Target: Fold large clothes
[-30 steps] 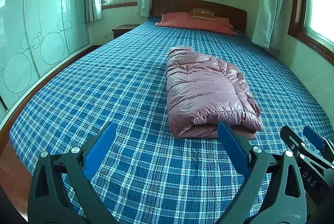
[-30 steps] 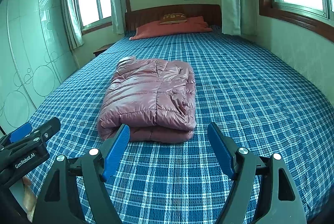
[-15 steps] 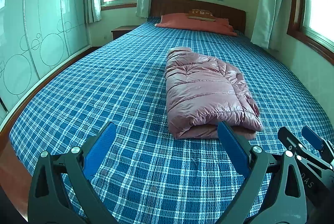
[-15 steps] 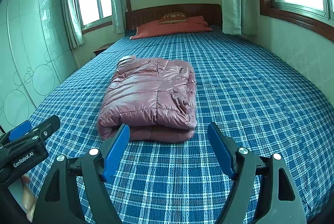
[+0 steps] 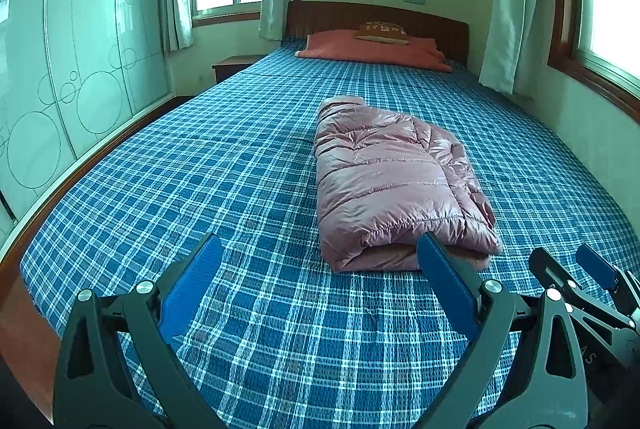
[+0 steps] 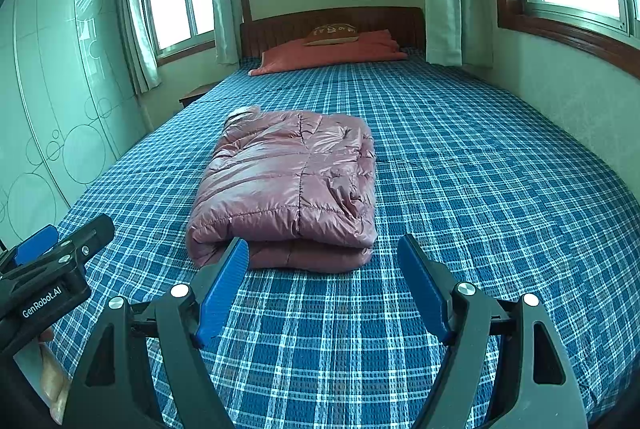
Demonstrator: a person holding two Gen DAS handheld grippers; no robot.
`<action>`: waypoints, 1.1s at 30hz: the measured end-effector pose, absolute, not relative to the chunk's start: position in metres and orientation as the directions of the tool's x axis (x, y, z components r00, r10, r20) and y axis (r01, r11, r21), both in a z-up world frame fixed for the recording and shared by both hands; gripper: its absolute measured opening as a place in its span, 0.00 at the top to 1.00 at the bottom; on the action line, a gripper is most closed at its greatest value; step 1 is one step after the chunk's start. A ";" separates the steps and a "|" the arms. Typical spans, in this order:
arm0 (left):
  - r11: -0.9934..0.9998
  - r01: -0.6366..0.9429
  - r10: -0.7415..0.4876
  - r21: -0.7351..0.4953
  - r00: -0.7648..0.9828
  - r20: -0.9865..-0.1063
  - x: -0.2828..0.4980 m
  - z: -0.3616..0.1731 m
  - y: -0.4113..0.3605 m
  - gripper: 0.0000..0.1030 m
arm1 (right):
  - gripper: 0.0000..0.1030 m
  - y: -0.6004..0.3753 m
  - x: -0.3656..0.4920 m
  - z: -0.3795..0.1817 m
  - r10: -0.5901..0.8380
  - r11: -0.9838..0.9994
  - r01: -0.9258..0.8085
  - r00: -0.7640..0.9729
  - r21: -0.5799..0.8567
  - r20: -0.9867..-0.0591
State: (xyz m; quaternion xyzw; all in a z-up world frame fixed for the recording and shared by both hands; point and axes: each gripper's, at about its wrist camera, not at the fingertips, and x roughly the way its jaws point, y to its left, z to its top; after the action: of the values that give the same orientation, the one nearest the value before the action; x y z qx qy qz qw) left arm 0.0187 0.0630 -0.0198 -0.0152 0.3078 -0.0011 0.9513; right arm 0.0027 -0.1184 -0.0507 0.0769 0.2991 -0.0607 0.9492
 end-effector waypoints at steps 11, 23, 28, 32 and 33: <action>1.000 0.003 -0.010 -0.013 0.815 -0.580 0.027 -0.016 0.062 0.04 | 0.27 -0.119 0.003 -0.052 -0.068 0.981 0.161 0.811 0.111 -0.581; 1.000 0.002 -0.013 -0.021 0.815 -0.579 0.029 -0.020 0.062 0.02 | 0.26 -0.120 0.005 -0.057 -0.065 0.981 0.160 0.805 0.111 -0.590; 1.000 0.012 -0.020 -0.018 0.824 -0.567 0.032 -0.021 0.061 0.02 | 0.26 -0.121 0.009 -0.061 -0.059 0.981 0.157 0.800 0.113 -0.597; 0.999 0.017 -0.035 -0.036 0.808 -0.588 0.043 -0.028 0.064 0.02 | 0.26 -0.123 0.013 -0.064 -0.059 0.981 0.159 0.795 0.113 -0.603; 0.999 0.014 -0.034 -0.038 0.801 -0.597 0.047 -0.031 0.065 0.02 | 0.26 -0.124 0.015 -0.066 -0.059 0.981 0.160 0.792 0.113 -0.607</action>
State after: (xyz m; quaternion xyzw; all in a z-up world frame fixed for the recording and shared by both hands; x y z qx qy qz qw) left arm 0.0469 0.0651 -0.0313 -0.0156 0.3148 -0.0128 0.9489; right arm 0.0147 -0.1244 -0.0663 0.0795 0.3170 -0.0579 0.9433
